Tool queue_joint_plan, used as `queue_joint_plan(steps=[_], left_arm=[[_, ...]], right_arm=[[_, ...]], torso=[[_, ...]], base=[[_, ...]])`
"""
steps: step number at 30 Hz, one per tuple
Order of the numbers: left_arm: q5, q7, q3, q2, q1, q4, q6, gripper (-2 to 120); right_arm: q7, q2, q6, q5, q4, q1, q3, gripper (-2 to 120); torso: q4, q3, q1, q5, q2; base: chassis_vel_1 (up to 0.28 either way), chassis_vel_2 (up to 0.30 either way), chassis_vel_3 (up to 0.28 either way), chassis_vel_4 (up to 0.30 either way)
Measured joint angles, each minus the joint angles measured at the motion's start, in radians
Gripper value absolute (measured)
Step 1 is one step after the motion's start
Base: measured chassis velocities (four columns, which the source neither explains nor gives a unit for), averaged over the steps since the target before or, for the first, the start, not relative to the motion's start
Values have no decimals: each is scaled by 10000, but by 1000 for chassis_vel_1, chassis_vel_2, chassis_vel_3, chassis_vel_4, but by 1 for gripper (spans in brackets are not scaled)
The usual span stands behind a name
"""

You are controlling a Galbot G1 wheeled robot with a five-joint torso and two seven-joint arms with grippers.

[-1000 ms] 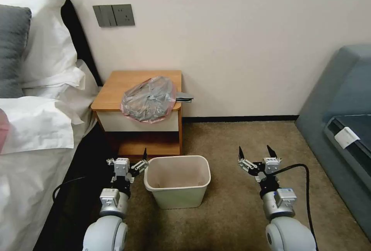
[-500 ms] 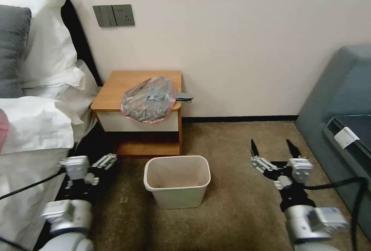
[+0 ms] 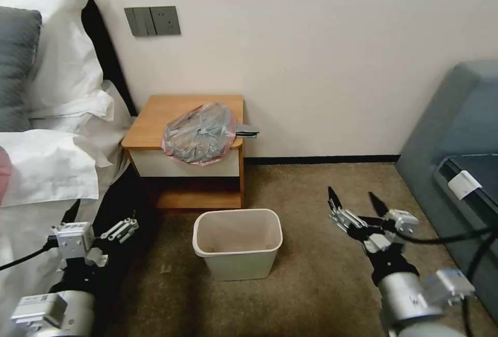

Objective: Pick up the garbage bag from the table and place it over the trash can.

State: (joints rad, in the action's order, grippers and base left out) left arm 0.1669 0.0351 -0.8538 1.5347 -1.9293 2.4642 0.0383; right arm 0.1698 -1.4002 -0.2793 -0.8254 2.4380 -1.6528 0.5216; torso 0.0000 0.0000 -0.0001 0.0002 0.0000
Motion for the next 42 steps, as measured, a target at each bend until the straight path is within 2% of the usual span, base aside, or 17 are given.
queue_joint_plan(steps=[2,3,7,8,12,13,15,16,20,21,23,25,31,35,39,40,42], left_arm=[[47,-3,27,81,-274,76,-97,100],[47,-3,27,81,-274,76,-97,100],[64,-18,57,224,-807,308,-159,100],[64,-18,57,224,-807,308,-159,100],[-49,-67,113,264,-816,377,21,100],[-49,-67,113,264,-816,377,21,100],[-79,-142,165,301,-744,379,196,100],[-79,-142,165,301,-744,379,196,100],[-120,-227,327,378,-776,379,374,100],[-120,-227,327,378,-776,379,374,100],[-185,-230,384,454,-924,379,393,100],[-234,-228,368,492,-989,379,389,100],[-302,-201,333,577,-1024,376,366,100],[-359,-176,326,666,-1028,373,348,100],[-364,-167,263,733,-1021,370,338,100],[-364,-167,263,733,-1021,370,338,100],[-364,-166,227,733,-1025,368,311,100]], right_arm=[[657,302,-267,-2190,-360,839,-29,100],[657,302,-267,-2190,-360,839,-29,100],[1744,692,-421,-5841,-1621,2584,-459,100],[1744,692,-421,-5841,-1621,2584,-459,100],[2420,536,-510,-7854,-3263,4668,-1231,100],[2420,536,-510,-7854,-3263,4668,-1231,100],[2422,253,-569,-8158,-4172,5577,-1601,100],[2422,253,-569,-8158,-4172,5577,-1601,100],[2246,-437,-612,-8312,-5799,6709,-1996,100],[2246,-437,-612,-8312,-5799,6709,-1996,100],[2013,-993,-609,-8342,-7251,7631,-2078,100],[1737,-1257,-588,-8284,-8048,8207,-2101,100],[1169,-1514,-589,-8027,-9341,9111,-2227,100],[848,-1611,-559,-7789,-10083,9515,-2382,91],[691,-1678,-478,-7634,-10425,9689,-2476,73],[691,-1678,-478,-7634,-10425,9689,-2476,73],[649,-1654,-477,-7612,-10401,9656,-2506,61]], torso=[[0,0,0,-2,0],[0,0,0,-2,0],[-1,1,0,0,0],[-1,1,0,0,0],[-1,1,0,-4,0],[-1,1,0,-4,0],[0,1,0,-4,0],[0,1,0,-4,0],[0,2,1,-3,0],[0,2,1,-3,0],[-1,2,1,-4,0],[1,2,1,-4,-1],[-1,1,1,-4,0],[1,2,1,-3,0],[0,1,1,-3,-1],[0,1,1,-3,-1],[-1,1,1,-3,-1]], base=[[0,0,0,0],[0,0,0,0],[0,0,0,0],[0,0,0,0],[0,0,0,0],[0,0,0,0],[0,0,0,0],[0,0,0,0],[0,0,0,0],[0,0,0,0],[0,0,0,0],[0,0,0,0],[0,0,0,0],[0,0,0,0],[0,0,0,0],[0,0,0,0],[0,0,0,0]])
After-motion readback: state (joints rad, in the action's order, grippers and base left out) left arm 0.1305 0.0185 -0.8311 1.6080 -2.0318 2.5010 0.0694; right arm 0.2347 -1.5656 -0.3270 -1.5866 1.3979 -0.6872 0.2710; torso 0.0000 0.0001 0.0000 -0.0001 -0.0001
